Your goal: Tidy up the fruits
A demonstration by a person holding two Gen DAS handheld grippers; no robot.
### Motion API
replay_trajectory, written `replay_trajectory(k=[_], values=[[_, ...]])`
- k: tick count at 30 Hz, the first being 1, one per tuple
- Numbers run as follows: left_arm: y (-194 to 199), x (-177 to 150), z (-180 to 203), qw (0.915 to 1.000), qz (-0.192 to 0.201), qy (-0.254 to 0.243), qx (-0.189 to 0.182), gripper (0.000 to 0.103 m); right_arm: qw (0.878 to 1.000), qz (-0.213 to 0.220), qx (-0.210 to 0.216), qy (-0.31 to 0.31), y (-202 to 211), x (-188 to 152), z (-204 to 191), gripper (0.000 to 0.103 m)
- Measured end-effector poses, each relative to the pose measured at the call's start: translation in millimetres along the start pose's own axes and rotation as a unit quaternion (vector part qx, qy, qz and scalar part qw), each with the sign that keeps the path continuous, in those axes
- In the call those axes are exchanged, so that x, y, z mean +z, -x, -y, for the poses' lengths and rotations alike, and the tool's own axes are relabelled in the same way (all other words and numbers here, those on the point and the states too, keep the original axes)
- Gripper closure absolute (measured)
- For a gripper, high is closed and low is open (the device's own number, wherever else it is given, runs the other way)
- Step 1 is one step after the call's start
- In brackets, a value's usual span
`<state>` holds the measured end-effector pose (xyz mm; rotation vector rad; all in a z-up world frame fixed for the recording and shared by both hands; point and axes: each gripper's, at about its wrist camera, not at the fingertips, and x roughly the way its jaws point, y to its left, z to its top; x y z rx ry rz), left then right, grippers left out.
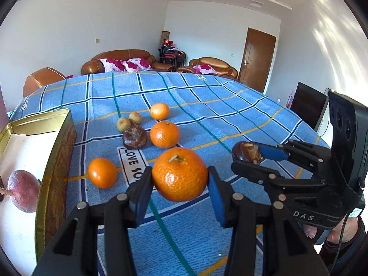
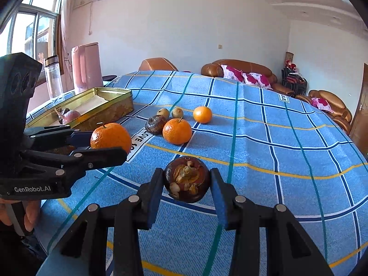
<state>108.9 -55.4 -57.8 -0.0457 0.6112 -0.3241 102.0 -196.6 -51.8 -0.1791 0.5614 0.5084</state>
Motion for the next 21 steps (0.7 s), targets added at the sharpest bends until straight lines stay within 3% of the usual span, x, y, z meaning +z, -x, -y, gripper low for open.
replay_trajectory(k=[21], values=[[14,-3,8,0.9985,0.043,-0.021,0.025,0.055,0.998,0.068,-0.003,0.009,22,-4,-5,0.060]])
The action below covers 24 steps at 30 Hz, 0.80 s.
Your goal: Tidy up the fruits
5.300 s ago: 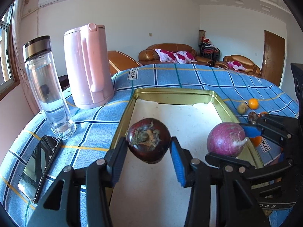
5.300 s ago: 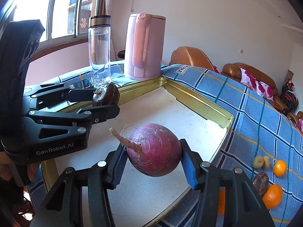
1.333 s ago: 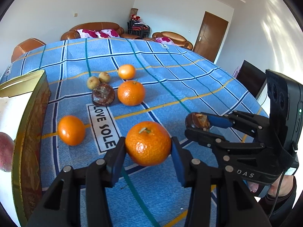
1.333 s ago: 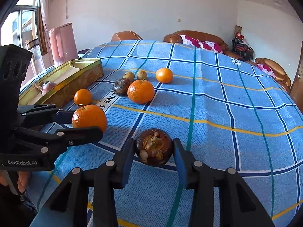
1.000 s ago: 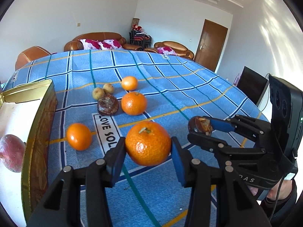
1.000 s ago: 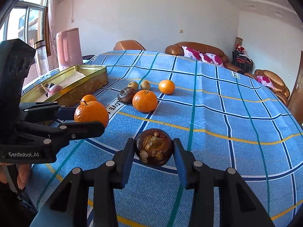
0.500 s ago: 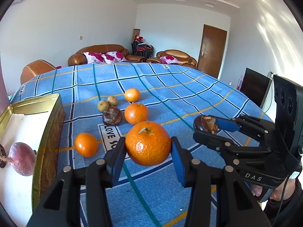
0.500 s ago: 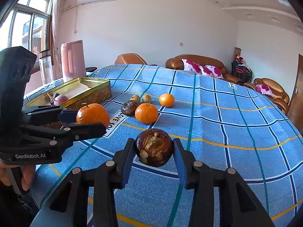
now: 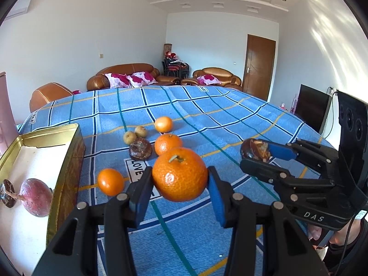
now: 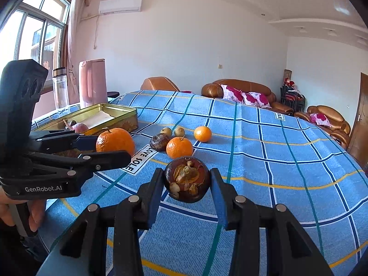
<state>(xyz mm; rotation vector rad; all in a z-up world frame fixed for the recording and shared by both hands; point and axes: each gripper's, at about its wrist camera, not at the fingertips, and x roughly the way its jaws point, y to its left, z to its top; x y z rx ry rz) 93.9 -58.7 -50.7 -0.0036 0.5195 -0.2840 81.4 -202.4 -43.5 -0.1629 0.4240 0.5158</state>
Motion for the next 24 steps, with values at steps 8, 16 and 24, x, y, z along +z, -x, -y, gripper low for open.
replay_trajectory(k=[8,16,24], values=[[6,-1,5,0.9998,0.017,-0.012,0.007,0.055,1.000,0.017,-0.002,0.002,5,-2,0,0.060],[10,-1,8,0.9992,0.030,-0.022,0.012,0.055,1.000,0.031,-0.003,0.002,10,-4,-1,0.060],[14,-2,10,0.9986,0.042,-0.028,0.017,0.055,0.999,0.042,-0.004,0.003,13,-4,-2,0.060]])
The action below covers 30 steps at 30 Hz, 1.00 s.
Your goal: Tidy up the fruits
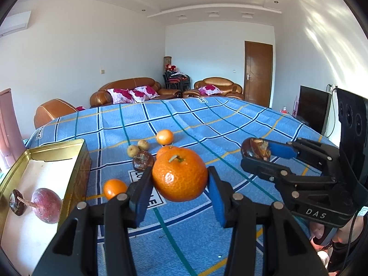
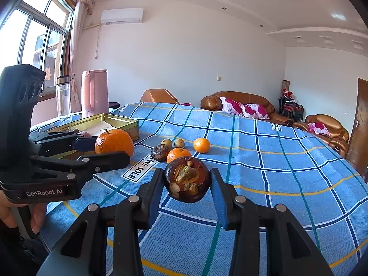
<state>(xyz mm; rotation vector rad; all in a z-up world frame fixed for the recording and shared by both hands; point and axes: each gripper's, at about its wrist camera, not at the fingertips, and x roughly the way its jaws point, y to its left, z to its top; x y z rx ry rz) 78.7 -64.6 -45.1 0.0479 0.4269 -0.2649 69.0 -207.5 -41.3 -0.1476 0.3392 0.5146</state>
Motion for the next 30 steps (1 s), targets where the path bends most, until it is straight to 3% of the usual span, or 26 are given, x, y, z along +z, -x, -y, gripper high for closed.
replay_trajectory(k=[30], values=[[19,-3,0,0.9988,0.046,-0.008,0.013,0.055,0.999,0.040,-0.012,0.006,14,-4,-1,0.060]])
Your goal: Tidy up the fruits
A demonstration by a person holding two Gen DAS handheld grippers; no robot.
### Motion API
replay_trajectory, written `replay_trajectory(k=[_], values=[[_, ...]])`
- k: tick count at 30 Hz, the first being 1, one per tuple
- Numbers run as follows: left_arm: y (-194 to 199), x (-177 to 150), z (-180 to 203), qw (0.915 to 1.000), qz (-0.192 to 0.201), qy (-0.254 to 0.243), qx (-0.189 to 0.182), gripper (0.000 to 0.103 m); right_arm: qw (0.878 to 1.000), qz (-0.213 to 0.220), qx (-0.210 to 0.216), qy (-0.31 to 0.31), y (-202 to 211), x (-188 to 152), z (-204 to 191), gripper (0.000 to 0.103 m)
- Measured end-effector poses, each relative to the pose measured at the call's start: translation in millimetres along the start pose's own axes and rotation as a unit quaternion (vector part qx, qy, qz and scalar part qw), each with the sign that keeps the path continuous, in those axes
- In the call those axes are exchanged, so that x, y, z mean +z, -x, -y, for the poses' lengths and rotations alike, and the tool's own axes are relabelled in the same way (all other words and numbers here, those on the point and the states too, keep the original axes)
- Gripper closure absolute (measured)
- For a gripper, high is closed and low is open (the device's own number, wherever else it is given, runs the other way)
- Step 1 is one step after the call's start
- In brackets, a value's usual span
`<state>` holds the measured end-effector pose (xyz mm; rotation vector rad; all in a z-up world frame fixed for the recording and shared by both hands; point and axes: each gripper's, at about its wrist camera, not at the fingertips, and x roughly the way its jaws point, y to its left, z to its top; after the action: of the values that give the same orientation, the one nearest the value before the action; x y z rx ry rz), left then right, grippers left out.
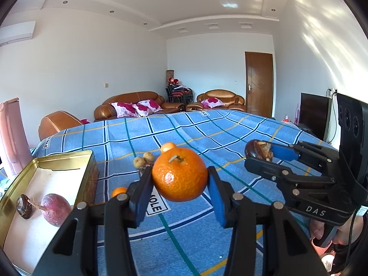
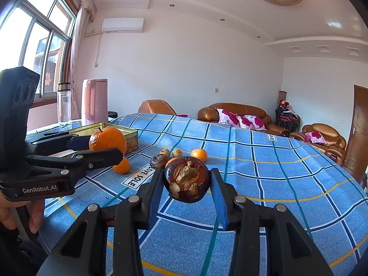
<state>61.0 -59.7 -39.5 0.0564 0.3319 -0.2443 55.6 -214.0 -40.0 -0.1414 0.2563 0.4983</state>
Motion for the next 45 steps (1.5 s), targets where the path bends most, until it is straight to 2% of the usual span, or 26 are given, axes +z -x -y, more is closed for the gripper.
replay_trajectory(k=[10,20,45], values=[[10,0,-3,0.9997,0.016,-0.006,0.018,0.055,1.000,0.020,0.004,0.006,7,0,-2,0.060],[19,4,-8,0.9990,0.026,-0.014,0.035,0.055,1.000,0.018,0.009,0.014,7,3,-9,0.060],[34,10,-28,0.9979,0.029,0.003,0.057,0.055,0.997,0.040,0.053,0.025,7,41,-38,0.060]])
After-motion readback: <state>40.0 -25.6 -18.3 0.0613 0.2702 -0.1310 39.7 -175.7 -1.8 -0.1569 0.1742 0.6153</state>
